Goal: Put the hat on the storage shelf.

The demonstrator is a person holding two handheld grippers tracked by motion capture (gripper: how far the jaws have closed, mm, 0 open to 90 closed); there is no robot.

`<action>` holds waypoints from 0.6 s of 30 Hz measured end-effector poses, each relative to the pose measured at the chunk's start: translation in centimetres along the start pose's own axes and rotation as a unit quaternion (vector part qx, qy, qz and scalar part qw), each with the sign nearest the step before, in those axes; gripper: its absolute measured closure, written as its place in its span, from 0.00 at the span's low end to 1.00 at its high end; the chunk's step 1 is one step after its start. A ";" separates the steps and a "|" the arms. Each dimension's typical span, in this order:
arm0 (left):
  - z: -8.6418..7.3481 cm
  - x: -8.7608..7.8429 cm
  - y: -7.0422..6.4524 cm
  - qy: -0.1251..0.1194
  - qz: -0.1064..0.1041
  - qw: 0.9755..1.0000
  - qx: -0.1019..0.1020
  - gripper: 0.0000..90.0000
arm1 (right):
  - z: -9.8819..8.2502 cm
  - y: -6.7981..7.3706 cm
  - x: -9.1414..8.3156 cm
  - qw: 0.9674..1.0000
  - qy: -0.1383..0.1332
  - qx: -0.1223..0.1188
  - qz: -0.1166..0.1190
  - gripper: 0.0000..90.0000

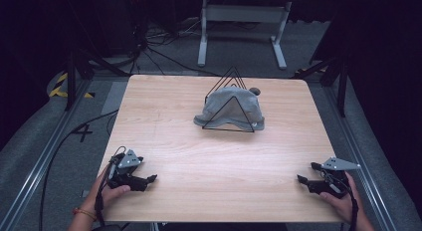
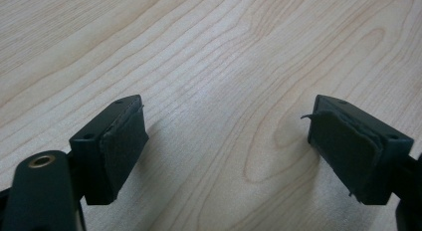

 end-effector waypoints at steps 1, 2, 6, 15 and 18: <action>0.0 0.0 0.0 0.000 0.000 1.000 0.000 0.17 | 0.0 0.0 0.0 1.000 0.000 0.001 0.000 0.23; 0.0 0.0 0.0 0.000 0.000 1.000 0.000 0.17 | 0.0 0.0 0.0 1.000 0.000 0.001 -0.001 0.23; 0.0 0.0 -0.1 0.001 -0.002 1.000 -0.005 0.17 | 0.0 -0.1 0.0 1.000 0.001 0.003 -0.004 0.22; 0.0 0.0 -0.1 0.001 0.002 1.000 -0.007 0.16 | 0.0 -0.2 0.0 1.000 0.002 0.012 -0.012 0.22; 0.0 0.0 -0.1 0.001 0.001 1.000 -0.007 0.16 | 0.0 -0.2 0.0 1.000 0.002 0.013 -0.013 0.22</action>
Point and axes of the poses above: each handheld gripper's, and its own axes: x roughly forward along the jaws, z roughly out of its top, y roughly to its left, the point moved 4 cm from there along x, roughly forward along the jaws, and after that the axes turned 8 degrees about -x, right-handed, at the moved point
